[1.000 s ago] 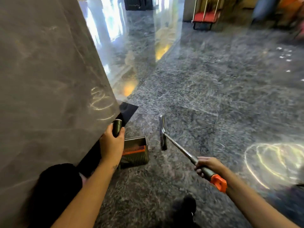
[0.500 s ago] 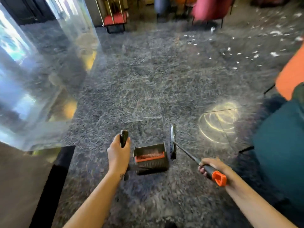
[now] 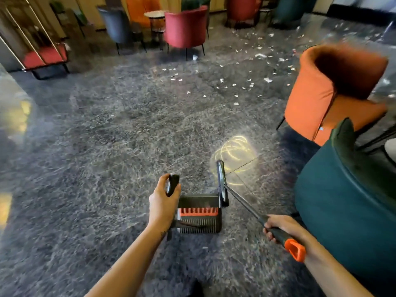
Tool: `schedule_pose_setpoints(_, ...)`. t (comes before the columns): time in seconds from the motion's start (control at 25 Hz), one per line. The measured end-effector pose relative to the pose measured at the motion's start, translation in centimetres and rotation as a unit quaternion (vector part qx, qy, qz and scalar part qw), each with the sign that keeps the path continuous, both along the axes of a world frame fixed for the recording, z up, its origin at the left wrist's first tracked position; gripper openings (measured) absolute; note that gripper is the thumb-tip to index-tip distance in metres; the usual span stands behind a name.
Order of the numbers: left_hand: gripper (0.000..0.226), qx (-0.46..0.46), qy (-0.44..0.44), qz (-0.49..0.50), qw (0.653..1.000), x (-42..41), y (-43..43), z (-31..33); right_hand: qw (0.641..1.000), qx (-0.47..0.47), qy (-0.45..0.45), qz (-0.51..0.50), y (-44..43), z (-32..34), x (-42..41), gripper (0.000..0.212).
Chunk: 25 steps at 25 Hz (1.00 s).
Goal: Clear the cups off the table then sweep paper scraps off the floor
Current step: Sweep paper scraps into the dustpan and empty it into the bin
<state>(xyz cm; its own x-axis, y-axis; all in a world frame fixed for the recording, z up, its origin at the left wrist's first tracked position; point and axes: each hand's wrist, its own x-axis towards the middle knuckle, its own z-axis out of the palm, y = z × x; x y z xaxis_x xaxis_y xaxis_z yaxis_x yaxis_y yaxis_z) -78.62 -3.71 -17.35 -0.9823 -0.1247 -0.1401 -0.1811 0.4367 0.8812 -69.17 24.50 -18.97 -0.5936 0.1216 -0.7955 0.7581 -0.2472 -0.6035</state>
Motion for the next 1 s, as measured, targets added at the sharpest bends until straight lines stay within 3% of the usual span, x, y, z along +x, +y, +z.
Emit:
schedule_pose_setpoints(0.16, 0.035, -0.007, -0.003, -0.075, 0.997, -11.9, 2.0, 0.5, 1.000, -0.001, 0.006, -0.020, 1.2, 0.7, -7.6, 0.045)
schedule_pose_setpoints(0.36, 0.038, -0.023, -0.016, -0.138, 0.990, -26.4, 5.0, -1.0, 0.998, 0.052, 0.038, -0.011, 3.9, -0.4, -19.4, 0.037)
schedule_pose_setpoints(0.56, 0.044, -0.009, -0.025, -0.114, 0.993, -43.5, 9.6, -2.8, 0.998, 0.050, 0.036, -0.015, 9.2, -2.9, -36.2, 0.026)
schedule_pose_setpoints(0.84, 0.067, -0.022, -0.039, -0.202, 0.978, -66.7, 17.0, 0.2, 0.999, 0.042, 0.002, -0.009, 17.2, -2.0, -58.0, 0.032)
schedule_pose_setpoints(1.0, 0.066, -0.031, 0.000, -0.210, 0.977, -80.8, 21.2, 0.3, 0.999, 0.040, -0.012, -0.034, 20.9, -2.9, -70.2, 0.034)
